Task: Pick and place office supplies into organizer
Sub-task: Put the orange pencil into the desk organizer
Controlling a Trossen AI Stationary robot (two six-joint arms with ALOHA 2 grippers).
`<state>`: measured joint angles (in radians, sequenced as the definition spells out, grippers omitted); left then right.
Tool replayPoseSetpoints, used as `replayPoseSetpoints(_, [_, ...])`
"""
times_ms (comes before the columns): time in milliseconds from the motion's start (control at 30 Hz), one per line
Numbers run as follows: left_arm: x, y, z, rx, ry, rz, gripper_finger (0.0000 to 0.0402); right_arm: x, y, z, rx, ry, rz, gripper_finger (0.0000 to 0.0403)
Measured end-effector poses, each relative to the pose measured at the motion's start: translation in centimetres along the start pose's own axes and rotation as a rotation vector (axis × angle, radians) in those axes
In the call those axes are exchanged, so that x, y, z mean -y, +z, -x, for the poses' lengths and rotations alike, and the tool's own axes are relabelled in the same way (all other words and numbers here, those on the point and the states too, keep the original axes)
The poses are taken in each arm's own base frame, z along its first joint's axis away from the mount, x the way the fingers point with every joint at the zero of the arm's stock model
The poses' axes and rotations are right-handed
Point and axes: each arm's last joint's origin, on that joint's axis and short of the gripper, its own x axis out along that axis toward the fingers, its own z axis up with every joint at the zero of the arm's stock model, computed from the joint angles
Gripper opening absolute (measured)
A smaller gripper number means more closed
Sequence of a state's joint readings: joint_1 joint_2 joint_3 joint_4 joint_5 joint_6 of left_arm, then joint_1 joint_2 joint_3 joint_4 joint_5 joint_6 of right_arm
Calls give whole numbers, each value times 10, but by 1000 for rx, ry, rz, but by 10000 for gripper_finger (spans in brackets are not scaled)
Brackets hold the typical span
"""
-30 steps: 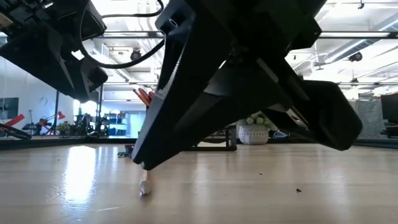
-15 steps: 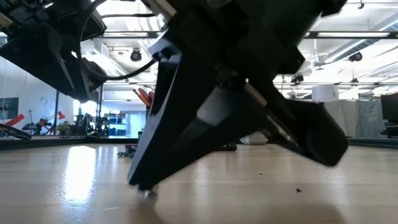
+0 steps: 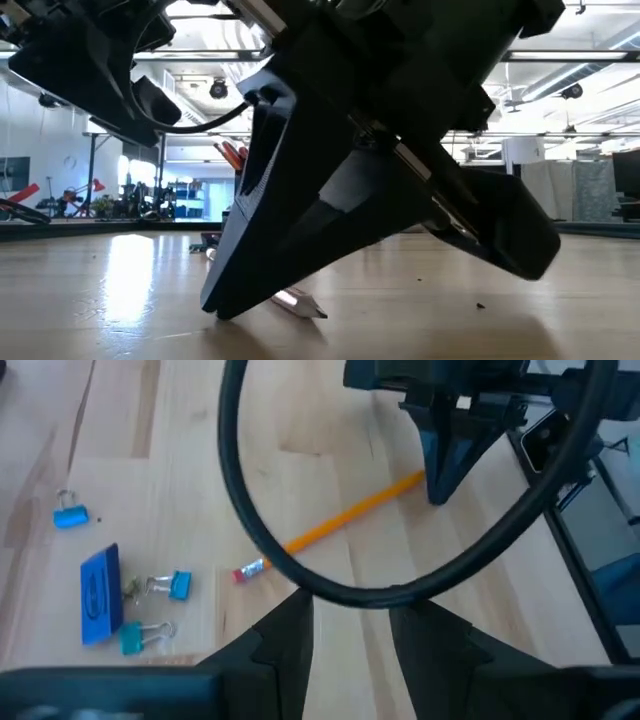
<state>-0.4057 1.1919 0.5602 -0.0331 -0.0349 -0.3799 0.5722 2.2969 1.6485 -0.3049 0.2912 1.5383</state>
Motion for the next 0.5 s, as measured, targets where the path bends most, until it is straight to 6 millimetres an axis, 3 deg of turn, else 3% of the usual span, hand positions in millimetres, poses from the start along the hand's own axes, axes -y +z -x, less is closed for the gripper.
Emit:
replayPoseSetpoints(233, [-1,-3,-7,-27,10,-73,118,-16,-4,50,35,-53,102,8])
replayPoseSetpoints(367, [-2,-6,-15,-42,13,-73,118,-4,-12,42,-22,-115,112,8])
replayPoseSetpoints(500, [-2,-7,-21,-47,7,-72,118,-10,-12,39,-39,-64,83,8])
